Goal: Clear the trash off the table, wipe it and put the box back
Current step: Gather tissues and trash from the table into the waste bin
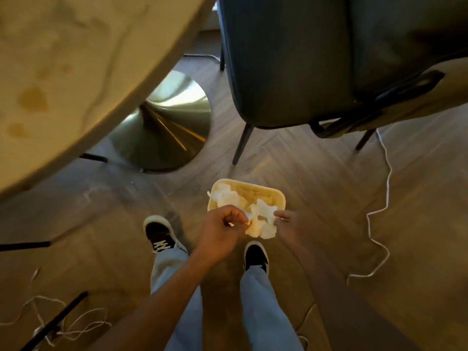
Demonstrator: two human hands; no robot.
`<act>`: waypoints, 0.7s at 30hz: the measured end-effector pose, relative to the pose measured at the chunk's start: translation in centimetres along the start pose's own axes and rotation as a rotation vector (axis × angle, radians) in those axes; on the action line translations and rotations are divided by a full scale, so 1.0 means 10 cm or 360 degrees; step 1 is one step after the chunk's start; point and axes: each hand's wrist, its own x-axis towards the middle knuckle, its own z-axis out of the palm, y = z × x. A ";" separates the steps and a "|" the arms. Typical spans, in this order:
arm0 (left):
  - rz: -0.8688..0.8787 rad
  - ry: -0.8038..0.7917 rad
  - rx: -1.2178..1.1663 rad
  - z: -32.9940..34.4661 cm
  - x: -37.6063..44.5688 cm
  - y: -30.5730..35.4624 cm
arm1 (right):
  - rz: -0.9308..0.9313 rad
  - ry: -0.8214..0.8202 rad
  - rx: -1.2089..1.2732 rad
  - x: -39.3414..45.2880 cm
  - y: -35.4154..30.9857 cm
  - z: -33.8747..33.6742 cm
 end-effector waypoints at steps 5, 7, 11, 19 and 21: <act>-0.0174 -0.0031 -0.0059 0.10 0.53 -0.44 | -0.0004 -0.0149 -0.0020 0.35 0.09 0.30; -0.0273 0.0016 -0.0069 0.18 0.73 -0.62 | 0.0002 -0.0171 0.0002 0.49 0.11 0.41; -0.0434 0.0100 -0.0088 0.36 1.06 -0.89 | -0.0013 -0.0125 -0.0061 0.66 0.12 0.49; -0.0496 0.0078 0.0262 0.48 1.28 -1.13 | -0.0070 -0.0069 -0.0065 0.70 0.21 0.37; -0.0480 0.0027 0.0335 0.44 1.22 -1.11 | -0.0070 -0.0074 0.0010 0.65 0.17 0.31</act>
